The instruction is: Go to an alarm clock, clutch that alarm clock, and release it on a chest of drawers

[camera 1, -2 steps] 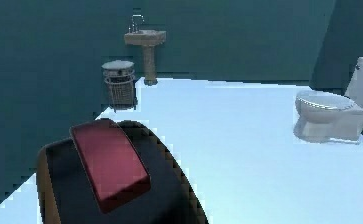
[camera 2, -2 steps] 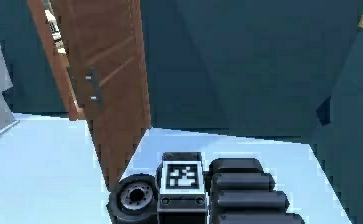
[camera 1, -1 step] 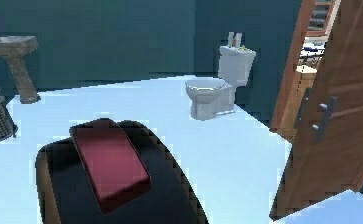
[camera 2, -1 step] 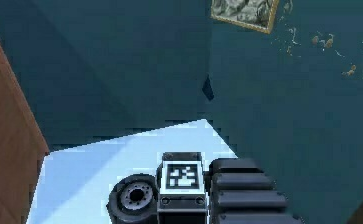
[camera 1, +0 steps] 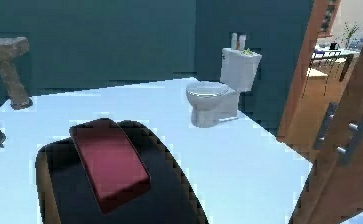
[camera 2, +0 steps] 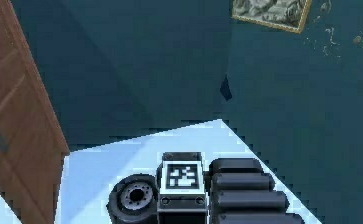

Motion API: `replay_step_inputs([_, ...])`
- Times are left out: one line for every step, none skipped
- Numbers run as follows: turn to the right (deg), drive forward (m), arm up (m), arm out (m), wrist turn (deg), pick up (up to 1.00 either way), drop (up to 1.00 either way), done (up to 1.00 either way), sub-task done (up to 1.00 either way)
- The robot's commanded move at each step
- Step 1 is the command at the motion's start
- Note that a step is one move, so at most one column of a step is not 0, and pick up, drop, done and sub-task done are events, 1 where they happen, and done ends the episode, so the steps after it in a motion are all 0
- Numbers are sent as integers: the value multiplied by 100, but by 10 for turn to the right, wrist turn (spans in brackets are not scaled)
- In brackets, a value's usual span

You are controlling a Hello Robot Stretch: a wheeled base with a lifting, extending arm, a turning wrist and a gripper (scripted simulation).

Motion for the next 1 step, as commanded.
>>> replay_step_inputs([60, 0, 0, 0, 0, 0, 0, 0, 0])
